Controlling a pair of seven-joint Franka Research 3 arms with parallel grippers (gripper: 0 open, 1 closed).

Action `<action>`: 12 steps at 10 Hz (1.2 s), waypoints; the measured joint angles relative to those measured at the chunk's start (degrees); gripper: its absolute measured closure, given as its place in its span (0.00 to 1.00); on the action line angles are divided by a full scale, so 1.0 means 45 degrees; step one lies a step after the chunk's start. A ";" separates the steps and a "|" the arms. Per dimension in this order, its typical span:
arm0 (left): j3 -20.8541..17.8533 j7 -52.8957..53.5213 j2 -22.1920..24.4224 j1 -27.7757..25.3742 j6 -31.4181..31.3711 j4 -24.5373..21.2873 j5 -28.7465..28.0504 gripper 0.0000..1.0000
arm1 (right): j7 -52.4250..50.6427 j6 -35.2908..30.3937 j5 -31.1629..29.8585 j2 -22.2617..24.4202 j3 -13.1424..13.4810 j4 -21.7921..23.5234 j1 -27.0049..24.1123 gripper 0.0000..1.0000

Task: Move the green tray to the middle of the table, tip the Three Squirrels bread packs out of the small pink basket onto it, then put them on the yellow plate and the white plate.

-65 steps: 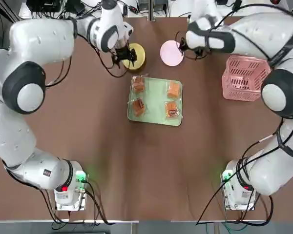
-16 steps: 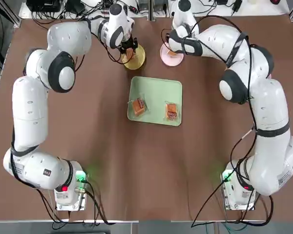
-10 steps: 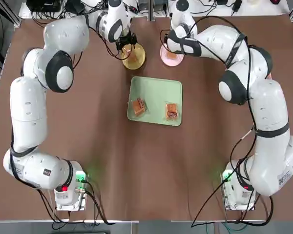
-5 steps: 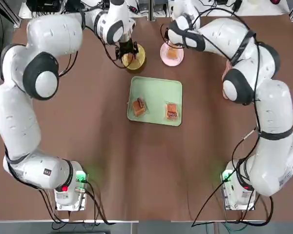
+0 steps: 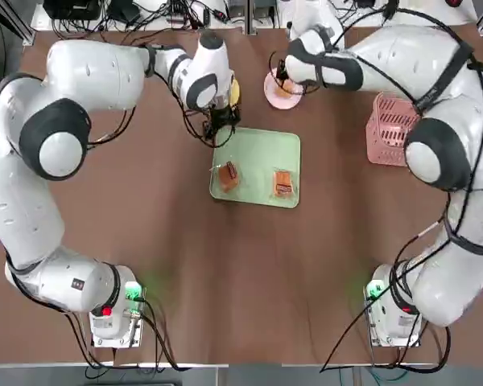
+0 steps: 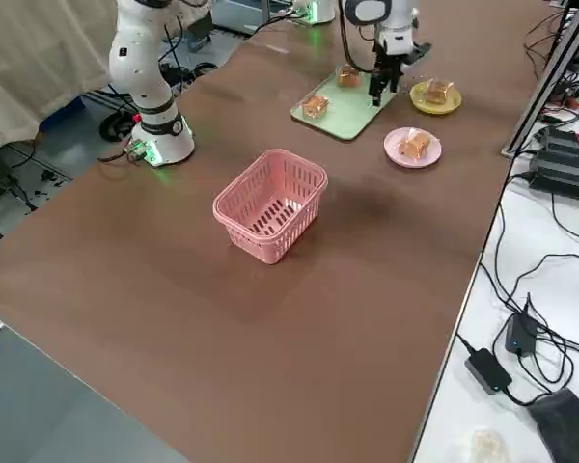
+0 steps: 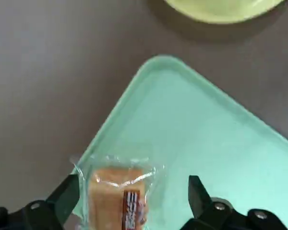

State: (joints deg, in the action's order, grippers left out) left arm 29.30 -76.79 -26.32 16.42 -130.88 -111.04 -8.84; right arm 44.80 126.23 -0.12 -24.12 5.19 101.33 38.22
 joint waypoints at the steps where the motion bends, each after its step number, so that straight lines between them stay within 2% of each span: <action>1: 0.0237 -0.0040 -0.0008 0.0014 -0.0770 -0.0591 -0.0052 0.00 | 0.0439 0.0188 0.0000 0.0492 -0.0024 0.1096 0.0525 0.01; 3: 0.0554 -0.0044 -0.0026 0.0030 -0.1683 -0.1624 -0.0265 0.00 | 0.1688 0.1926 0.0005 0.0806 -0.0065 0.2950 0.1599 0.01; 5: 0.0700 -0.0044 -0.0019 0.0028 -0.1801 -0.2108 -0.0421 0.00 | 0.2449 0.4144 0.0005 0.0791 -0.0081 0.4804 0.2375 0.01; 6: 0.0726 -0.0044 -0.0018 0.0025 -0.1834 -0.2253 -0.0582 0.00 | 0.2525 0.4657 0.0005 0.0793 -0.0078 0.5377 0.2502 0.01; 9: 0.0747 -0.0044 -0.0100 0.0061 -0.2713 -0.2683 -0.0839 0.00 | 0.3107 0.4806 0.0005 0.0838 -0.0078 0.5852 0.2861 0.01; 12: 0.0749 -0.0044 -0.0640 0.0108 -0.3660 -0.2772 -0.1257 0.00 | 0.3875 0.4791 0.0005 0.1082 -0.0081 0.6097 0.3376 0.01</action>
State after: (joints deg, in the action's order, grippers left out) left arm 32.67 -76.99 -29.20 16.91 -147.35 -123.51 -14.50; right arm 62.24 147.79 -0.10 -19.25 4.83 128.76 53.41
